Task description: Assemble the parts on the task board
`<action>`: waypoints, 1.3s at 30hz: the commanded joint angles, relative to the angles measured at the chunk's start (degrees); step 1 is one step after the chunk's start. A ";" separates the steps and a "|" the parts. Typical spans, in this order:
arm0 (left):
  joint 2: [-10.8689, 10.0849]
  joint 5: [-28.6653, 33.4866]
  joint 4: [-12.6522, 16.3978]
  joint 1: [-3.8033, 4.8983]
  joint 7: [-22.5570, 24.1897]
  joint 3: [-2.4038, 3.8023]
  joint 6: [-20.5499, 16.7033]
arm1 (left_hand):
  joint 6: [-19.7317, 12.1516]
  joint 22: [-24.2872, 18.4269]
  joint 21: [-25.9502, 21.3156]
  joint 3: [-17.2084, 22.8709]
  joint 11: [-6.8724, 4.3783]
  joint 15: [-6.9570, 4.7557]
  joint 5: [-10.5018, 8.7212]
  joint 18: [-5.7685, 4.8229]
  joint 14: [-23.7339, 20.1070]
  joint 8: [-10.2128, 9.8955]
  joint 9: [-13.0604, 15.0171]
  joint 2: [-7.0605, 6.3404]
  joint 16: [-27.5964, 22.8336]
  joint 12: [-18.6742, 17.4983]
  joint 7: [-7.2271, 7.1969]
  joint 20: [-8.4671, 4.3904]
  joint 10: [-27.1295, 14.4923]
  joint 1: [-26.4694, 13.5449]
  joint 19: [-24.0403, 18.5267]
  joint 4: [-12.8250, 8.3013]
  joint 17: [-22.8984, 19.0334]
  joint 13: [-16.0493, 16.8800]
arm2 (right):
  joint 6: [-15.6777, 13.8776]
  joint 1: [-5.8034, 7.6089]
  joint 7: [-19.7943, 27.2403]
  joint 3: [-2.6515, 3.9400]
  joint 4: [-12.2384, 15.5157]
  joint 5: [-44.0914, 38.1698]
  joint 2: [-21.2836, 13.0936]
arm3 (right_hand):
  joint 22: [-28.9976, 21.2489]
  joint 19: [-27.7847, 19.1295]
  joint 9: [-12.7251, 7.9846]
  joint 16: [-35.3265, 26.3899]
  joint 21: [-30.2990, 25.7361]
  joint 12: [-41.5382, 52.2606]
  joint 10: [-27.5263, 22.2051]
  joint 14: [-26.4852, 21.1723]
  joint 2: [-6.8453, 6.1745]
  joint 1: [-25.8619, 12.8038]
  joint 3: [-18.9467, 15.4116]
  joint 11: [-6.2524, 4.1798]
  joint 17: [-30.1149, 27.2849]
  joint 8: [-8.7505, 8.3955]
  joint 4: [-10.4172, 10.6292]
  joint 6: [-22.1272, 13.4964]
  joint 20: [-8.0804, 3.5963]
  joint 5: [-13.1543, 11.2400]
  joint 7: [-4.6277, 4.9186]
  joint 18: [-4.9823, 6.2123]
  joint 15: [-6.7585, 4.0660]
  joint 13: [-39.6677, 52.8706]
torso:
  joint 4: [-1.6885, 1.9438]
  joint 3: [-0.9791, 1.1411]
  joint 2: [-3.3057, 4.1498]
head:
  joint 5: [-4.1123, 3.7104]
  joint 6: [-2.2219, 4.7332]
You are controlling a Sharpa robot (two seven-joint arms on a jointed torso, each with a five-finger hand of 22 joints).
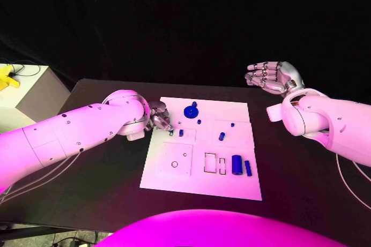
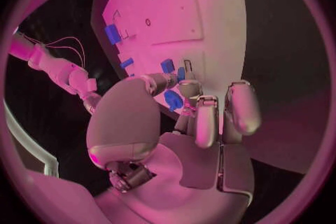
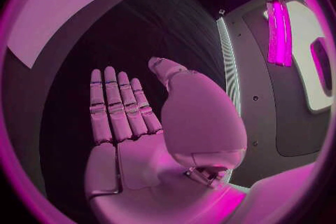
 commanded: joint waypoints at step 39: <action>1.38 -2.28 -1.78 -0.14 -0.90 -0.76 3.19 | 0.84 0.19 0.27 9.98 -0.21 -0.54 0.65 -0.04 5.37 0.54 4.55 0.52 0.11 0.28 -0.51 -0.05 0.51 -0.57 0.47 -9.41 13.27 0.13 | 1.18 -0.05 0.58 0.02 0.08 0.00 0.07 | -0.07 -0.41 -0.06 -0.11 -0.14 -0.23 0.39 -0.36 0.34 -0.41 -0.12 -0.15 -0.06 -0.22 -0.29 0.34 -0.19 0.36 4.25 0.23 -0.02 -0.03 | 0.00 0.01 -0.01 | 0.09 0.01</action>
